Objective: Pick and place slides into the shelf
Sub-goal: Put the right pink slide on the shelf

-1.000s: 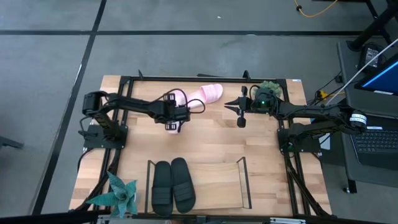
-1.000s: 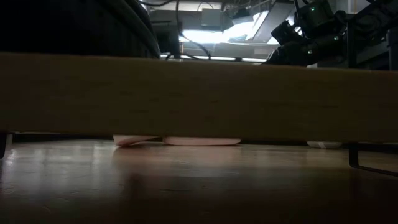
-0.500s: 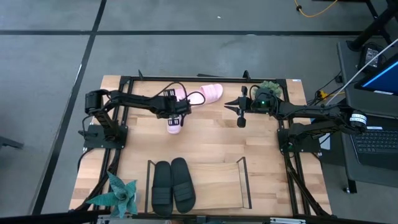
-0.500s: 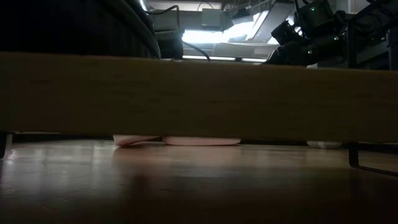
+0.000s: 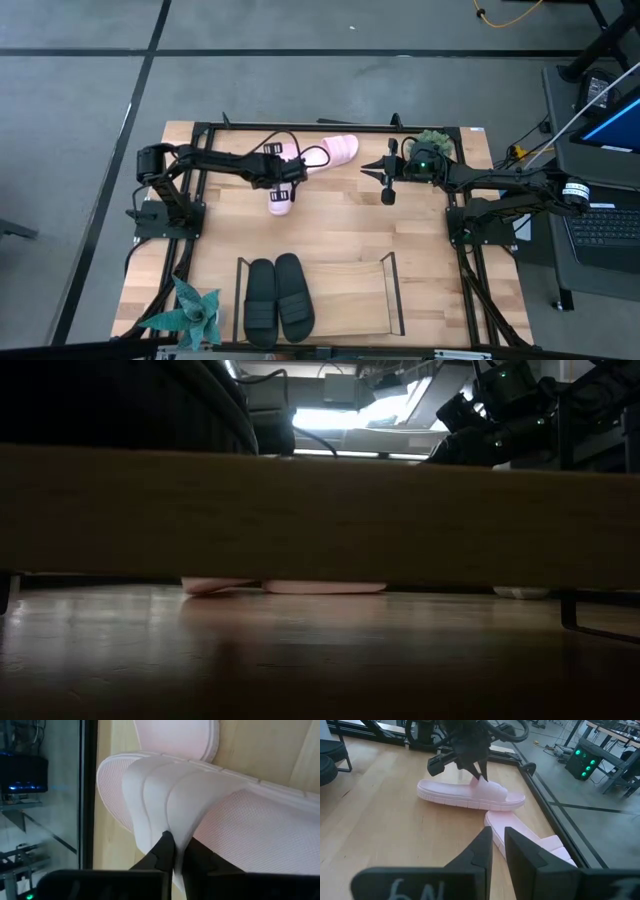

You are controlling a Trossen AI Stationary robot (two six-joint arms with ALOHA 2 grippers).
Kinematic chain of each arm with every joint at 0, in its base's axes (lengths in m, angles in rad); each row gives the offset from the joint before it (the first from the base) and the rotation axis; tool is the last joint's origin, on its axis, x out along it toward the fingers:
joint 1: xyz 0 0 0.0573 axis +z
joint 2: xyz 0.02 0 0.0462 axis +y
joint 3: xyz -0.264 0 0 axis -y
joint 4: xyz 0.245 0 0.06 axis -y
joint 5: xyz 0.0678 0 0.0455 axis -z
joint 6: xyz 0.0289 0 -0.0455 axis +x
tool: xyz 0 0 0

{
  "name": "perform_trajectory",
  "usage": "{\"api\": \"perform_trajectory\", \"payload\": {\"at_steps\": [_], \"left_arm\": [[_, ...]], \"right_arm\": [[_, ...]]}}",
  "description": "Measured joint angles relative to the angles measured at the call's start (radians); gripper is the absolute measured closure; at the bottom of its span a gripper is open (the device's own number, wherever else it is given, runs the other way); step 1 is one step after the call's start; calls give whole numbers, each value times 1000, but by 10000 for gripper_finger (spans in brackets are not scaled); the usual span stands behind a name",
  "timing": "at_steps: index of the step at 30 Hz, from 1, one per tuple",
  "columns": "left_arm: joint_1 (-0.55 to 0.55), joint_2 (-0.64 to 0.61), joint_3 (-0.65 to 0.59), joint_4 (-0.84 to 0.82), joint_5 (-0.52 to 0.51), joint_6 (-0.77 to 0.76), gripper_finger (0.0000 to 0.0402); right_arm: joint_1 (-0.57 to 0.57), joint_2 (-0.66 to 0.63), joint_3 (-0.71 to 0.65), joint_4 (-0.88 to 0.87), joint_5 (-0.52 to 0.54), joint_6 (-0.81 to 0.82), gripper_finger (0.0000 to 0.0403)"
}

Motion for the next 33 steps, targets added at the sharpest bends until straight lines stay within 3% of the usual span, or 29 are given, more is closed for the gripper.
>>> {"api": "perform_trajectory", "payload": {"at_steps": [6, 14, 22, 33], "left_arm": [[-31, -31, 0, -13, -12, 1, 394], [-82, -176, 43, -70, -37, -40, 398], [-146, -315, 47, -73, -43, -225, 399], [-273, -354, 47, -59, -43, -288, 399]], "right_arm": [[0, 0, 0, 0, 0, 0, 350], [0, 0, 0, 23, 0, 0, 350], [0, 0, 0, 28, 0, 0, 350], [0, 0, 0, 31, 0, 0, 350]]}}
